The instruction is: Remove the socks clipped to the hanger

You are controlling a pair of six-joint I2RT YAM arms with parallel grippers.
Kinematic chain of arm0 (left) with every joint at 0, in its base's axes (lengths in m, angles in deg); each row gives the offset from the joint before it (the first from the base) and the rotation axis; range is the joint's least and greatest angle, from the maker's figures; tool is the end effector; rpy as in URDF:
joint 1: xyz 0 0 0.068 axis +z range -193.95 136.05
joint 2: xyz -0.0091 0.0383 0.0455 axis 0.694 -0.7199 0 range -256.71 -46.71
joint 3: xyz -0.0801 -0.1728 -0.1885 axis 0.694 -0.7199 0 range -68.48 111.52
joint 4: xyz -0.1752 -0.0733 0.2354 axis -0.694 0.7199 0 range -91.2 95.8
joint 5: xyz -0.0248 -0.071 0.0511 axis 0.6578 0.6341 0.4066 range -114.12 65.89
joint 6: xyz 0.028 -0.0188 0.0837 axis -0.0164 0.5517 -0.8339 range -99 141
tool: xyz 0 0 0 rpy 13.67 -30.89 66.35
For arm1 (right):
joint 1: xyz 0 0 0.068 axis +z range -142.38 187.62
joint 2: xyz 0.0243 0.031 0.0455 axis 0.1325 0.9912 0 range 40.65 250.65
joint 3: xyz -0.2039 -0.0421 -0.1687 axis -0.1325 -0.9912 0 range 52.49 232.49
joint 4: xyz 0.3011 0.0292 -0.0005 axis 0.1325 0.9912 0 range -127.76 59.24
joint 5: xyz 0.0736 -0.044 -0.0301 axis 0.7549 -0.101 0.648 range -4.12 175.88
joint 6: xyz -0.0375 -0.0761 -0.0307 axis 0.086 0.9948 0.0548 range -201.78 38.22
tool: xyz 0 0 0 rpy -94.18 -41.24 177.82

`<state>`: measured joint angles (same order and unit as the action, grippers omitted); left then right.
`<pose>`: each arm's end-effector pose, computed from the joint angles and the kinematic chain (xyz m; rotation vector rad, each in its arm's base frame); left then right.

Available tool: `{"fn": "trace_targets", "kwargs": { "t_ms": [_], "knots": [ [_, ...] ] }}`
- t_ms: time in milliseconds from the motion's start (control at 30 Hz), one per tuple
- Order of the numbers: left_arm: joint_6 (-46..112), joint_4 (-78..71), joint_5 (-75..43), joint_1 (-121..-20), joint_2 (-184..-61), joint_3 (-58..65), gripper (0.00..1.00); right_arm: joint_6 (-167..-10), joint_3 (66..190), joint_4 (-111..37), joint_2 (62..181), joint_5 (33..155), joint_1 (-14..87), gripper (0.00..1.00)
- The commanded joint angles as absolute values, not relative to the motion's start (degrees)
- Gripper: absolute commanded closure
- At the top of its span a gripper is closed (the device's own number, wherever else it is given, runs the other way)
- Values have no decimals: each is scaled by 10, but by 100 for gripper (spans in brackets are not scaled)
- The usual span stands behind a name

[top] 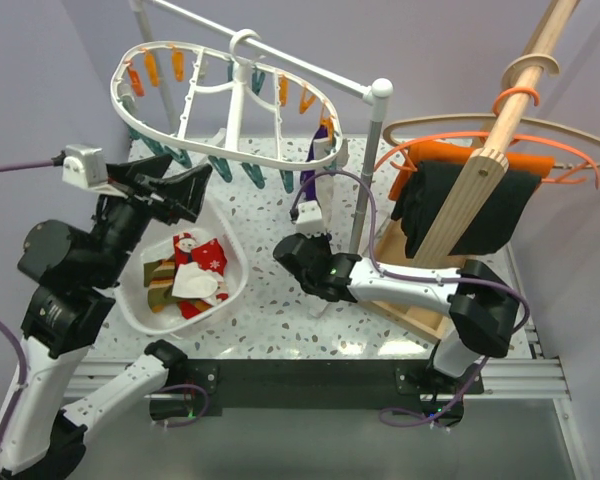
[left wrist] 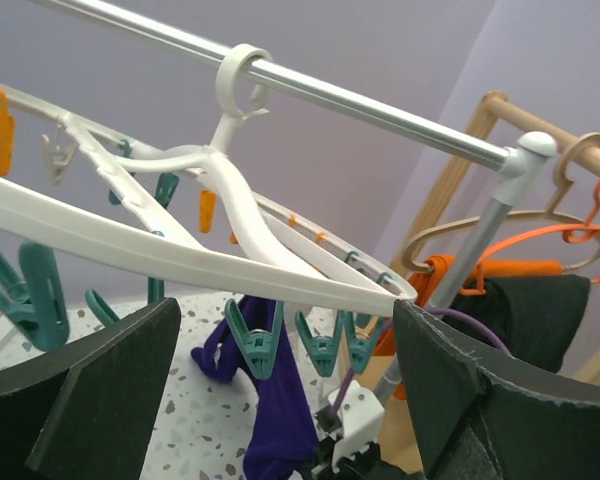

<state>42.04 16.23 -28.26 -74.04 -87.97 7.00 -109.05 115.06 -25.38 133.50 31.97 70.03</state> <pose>0.1568 -0.0842 0.5407 0.0397 1.3116 -0.7187 0.2435 0.3258 0.1962 -0.1731 1.9753 -0.0997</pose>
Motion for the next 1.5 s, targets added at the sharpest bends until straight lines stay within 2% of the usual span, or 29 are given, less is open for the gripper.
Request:
{"fn": "trace_targets", "kwargs": {
  "t_ms": [0,333,567,867,967,1033,1167,1300,1467],
  "knots": [
    [413,144,-345,-743,-929,94,8,-1104,1143,-248,1285,290,721,100],
    [316,108,-501,-743,-992,109,6,-1078,1110,-256,1193,331,761,100],
    [271,148,-504,-741,-1029,177,4,-1045,1094,-268,1145,413,783,100],
    [191,153,-600,-741,-1042,209,1,-1014,1083,-254,1092,525,800,100],
    [233,194,-560,-742,-1023,250,1,-997,1087,-244,1070,569,800,100],
    [265,220,-494,-741,-1002,269,0,-986,1088,-240,1062,587,800,100],
    [329,250,-400,-742,-953,264,0,-985,1092,-229,1053,599,800,100],
    [375,246,-307,-742,-898,207,3,-982,1095,-216,1067,628,800,100],
    [393,202,-215,-741,-803,75,7,-982,1096,-220,1075,656,800,100]
  ]
}}
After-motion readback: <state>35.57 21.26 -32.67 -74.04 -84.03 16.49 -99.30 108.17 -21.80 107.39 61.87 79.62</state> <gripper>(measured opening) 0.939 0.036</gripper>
